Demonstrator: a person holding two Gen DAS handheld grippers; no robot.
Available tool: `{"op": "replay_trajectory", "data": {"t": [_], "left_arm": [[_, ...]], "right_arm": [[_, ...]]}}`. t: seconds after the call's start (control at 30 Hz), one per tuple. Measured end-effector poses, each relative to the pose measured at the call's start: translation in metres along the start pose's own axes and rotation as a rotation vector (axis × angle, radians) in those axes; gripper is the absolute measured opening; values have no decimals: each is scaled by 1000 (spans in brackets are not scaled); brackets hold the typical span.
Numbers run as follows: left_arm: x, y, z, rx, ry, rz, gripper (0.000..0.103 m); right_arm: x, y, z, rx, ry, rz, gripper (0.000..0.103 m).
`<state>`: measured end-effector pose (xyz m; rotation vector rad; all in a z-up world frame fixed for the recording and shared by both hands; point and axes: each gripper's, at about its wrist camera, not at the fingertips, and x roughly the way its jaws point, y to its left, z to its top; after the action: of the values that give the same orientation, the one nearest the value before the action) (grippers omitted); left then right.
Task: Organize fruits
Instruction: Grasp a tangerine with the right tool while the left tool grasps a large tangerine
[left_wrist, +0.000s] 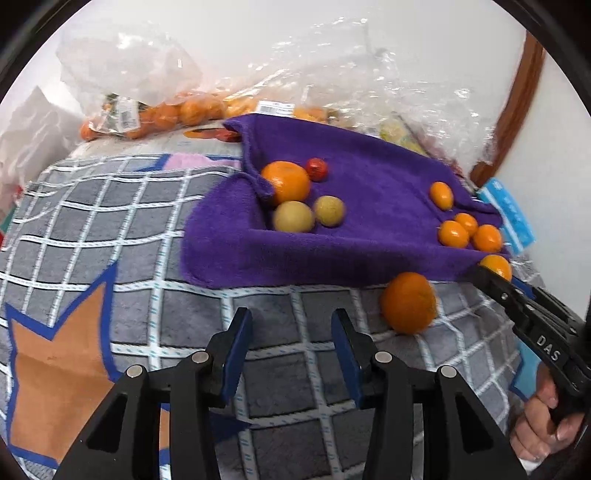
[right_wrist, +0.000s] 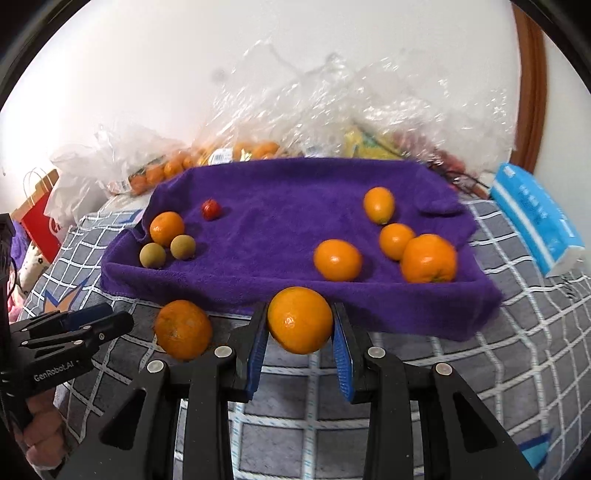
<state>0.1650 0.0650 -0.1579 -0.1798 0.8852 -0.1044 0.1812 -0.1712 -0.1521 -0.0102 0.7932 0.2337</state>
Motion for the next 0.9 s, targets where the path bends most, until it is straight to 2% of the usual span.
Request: {"op": "replay_trajectory", "data": {"t": [0.1,0.23,0.37,0.57,0.7,0.9], "left_arm": [[-2,-2,-3,-7,7,-56,43],[-6,-21,-8,41,23,-47,45],[-12,-41,-12,66,26,-85,51],[-7,-61,-13,83,25,-34,57],[4,-67,-6,57,46,-50,57],[15,-81,-2,85,26,7,57]], "right_arm": [[-6,-11,-4,-7,-2,-6,33],[-18,-26,-15,-47,-17,-39,33],[-22,-40,-24,-32,-23,-47,33],[-23,-49,-32,-3,-19,-45,33],[-21,-49,-33,-7,-5,-46,33],[-22,-52,-34,13,-9,-64,33]]}}
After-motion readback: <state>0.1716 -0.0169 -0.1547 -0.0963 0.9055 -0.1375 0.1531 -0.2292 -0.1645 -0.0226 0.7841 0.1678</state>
